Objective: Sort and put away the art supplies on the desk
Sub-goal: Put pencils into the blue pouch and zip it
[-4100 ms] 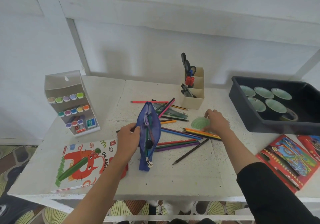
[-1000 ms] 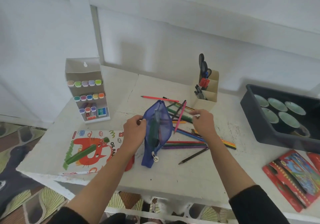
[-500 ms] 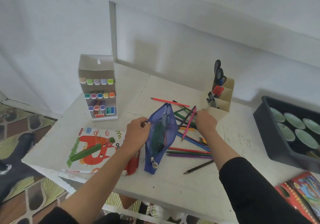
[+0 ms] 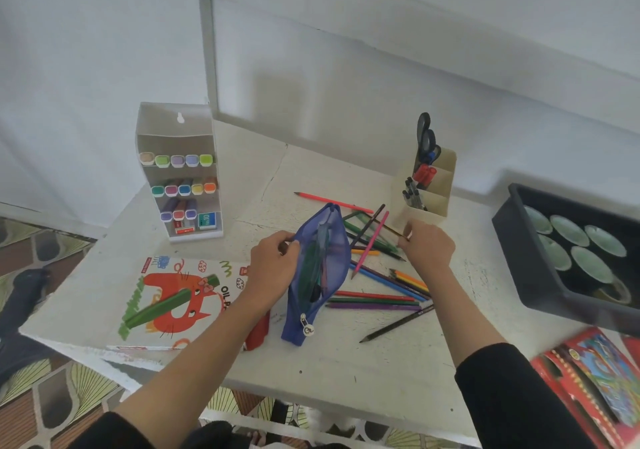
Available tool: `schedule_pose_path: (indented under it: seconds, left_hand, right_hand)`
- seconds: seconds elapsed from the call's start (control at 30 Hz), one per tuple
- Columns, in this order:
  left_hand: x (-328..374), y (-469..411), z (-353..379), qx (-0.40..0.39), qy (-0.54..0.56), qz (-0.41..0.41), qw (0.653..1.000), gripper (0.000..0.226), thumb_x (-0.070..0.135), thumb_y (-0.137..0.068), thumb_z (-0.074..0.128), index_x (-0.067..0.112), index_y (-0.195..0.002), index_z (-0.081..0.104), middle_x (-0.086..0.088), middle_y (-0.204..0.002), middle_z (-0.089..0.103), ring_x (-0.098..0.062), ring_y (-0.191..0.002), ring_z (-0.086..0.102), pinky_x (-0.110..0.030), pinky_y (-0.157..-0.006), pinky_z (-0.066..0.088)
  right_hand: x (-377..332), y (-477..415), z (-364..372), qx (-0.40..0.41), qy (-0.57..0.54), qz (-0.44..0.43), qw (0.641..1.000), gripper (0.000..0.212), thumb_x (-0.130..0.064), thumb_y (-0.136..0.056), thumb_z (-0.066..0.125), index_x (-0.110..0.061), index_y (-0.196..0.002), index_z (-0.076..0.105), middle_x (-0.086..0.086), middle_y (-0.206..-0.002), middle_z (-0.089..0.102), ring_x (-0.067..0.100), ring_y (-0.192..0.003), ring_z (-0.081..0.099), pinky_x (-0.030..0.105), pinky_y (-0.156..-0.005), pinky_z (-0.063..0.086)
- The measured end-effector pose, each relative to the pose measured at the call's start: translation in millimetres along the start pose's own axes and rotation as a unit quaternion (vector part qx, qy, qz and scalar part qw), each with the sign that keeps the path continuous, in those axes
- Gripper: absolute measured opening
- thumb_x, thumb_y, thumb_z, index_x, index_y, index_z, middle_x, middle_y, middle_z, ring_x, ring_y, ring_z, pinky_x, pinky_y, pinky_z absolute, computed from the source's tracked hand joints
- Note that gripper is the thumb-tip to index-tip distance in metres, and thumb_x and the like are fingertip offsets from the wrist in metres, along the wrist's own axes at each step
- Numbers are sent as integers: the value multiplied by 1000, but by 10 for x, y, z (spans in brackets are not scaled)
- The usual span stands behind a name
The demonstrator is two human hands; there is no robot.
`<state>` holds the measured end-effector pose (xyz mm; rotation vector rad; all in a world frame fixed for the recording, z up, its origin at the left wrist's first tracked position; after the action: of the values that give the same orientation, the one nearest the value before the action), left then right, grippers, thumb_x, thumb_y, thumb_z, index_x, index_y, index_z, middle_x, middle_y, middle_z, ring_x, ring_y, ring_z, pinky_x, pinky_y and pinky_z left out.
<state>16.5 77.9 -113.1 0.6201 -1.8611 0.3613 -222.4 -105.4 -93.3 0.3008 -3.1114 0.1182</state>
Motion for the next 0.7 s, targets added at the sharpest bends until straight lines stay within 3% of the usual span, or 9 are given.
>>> schedule_pose_path:
  seconds: [0.17, 0.37, 0.5, 0.63, 0.7]
  left_hand:
    - [13, 2, 30, 11, 27, 2, 1000, 12, 12, -94, 51, 13, -99, 62, -4, -69, 59, -10, -56, 50, -9, -46, 37]
    - [18, -11, 54, 16, 51, 5, 999, 11, 9, -92, 53, 14, -100, 60, -4, -65, 54, -13, -54, 47, -12, -44, 36]
    - [-6, 3, 87, 9, 56, 2, 998, 10, 10, -93, 53, 15, -100, 59, -3, -66, 54, -15, -58, 49, -12, -43, 35]
    - [-14, 17, 98, 3, 59, 2, 998, 11, 11, -94, 53, 15, -102, 58, -3, -68, 56, -15, -60, 51, -14, -45, 38]
    - [-13, 27, 103, 0, 60, 2, 998, 12, 12, -93, 53, 15, -103, 59, -2, -70, 57, -16, -61, 53, -18, -50, 41]
  right_hand:
    - [296, 173, -68, -34, -76, 61, 995, 7, -32, -85, 62, -24, -85, 62, -1, -82, 66, 18, -72, 58, 22, -54, 39]
    - [560, 420, -132, -105, -53, 104, 988, 6, -28, -83, 67, -22, -84, 66, -1, -78, 68, 17, -73, 63, 25, -62, 48]
    - [620, 544, -181, -116, -158, 115, 974, 7, -26, -85, 66, -21, -89, 67, -4, -73, 69, 11, -69, 62, 28, -66, 52]
    - [301, 762, -235, -198, -405, 109, 886, 10, -13, -87, 65, -8, -95, 66, 4, -68, 68, 10, -44, 49, 20, -47, 43]
    - [124, 861, -311, -226, -470, 87, 848, 14, -8, -88, 63, -3, -101, 64, 7, -66, 67, 9, -38, 43, 17, -42, 40]
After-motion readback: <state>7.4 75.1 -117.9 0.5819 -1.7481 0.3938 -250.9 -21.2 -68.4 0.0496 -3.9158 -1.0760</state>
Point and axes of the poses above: each hand's wrist, its own y-axis away from the middle knuckle, its own z-axis out of the palm, x = y × z, the point moved 9 cm from there along -y, towards the middle knuckle
